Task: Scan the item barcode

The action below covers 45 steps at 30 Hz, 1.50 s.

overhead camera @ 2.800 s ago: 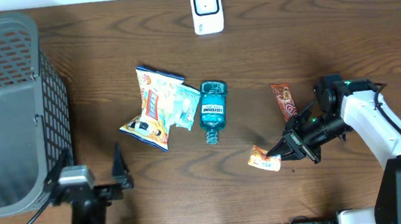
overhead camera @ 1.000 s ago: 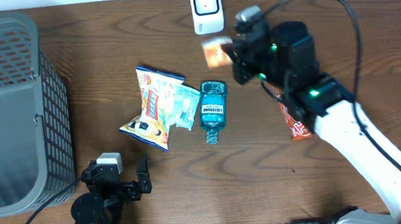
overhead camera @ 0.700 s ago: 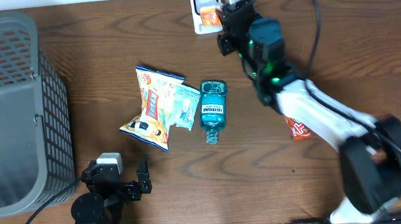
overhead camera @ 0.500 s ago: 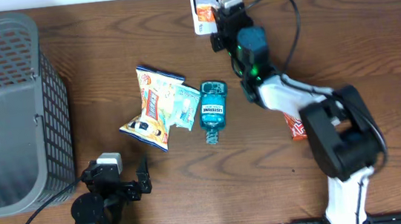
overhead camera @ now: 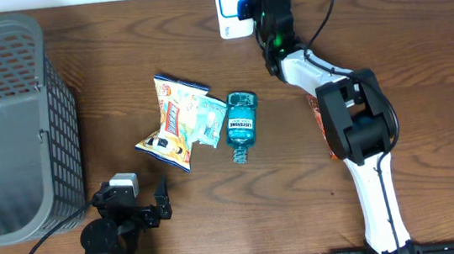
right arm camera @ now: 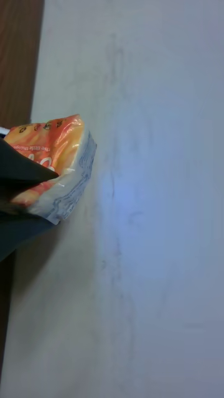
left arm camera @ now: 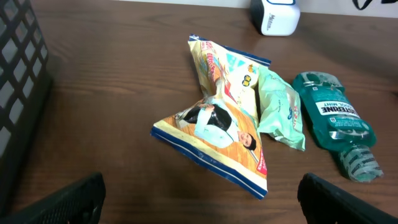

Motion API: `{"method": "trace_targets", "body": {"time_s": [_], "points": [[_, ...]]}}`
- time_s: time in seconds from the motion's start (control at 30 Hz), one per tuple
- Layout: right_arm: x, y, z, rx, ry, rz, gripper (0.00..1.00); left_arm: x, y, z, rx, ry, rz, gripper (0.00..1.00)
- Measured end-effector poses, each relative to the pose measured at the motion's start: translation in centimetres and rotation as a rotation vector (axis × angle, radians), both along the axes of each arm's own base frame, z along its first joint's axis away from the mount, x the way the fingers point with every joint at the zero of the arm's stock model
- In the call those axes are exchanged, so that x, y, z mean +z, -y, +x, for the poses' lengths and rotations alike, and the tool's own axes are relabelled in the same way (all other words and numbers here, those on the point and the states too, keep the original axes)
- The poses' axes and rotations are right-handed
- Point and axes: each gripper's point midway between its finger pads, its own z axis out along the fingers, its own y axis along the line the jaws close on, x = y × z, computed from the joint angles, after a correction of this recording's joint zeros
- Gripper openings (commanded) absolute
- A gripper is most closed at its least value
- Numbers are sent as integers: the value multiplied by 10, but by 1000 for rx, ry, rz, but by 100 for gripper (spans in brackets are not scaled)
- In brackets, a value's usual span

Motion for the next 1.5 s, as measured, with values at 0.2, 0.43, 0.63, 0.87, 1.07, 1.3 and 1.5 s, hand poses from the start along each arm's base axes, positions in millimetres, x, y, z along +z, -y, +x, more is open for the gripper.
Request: {"method": "trace_targets", "body": {"time_s": [0.2,0.43,0.63,0.87,1.07,1.3,1.5], "points": [[-13,-9,-1,40,-42,23,1,0,0,0,0,0,0,99],[-25,-23,-6,96,-99,7,1,0,0,0,0,0,0,99],[-40,-3,-21,55,-321,-102,1,0,0,0,0,-1,0,98],[67,132,-51,-456,-346,-307,1,0,0,0,0,0,0,99],[90,294,-106,-987,-496,-497,1,0,0,0,0,0,0,99],[22,458,-195,-1314,-864,-492,1,0,0,0,0,0,0,99],[-37,555,-260,-1380,-1055,-243,1,0,0,0,0,0,0,99]]}}
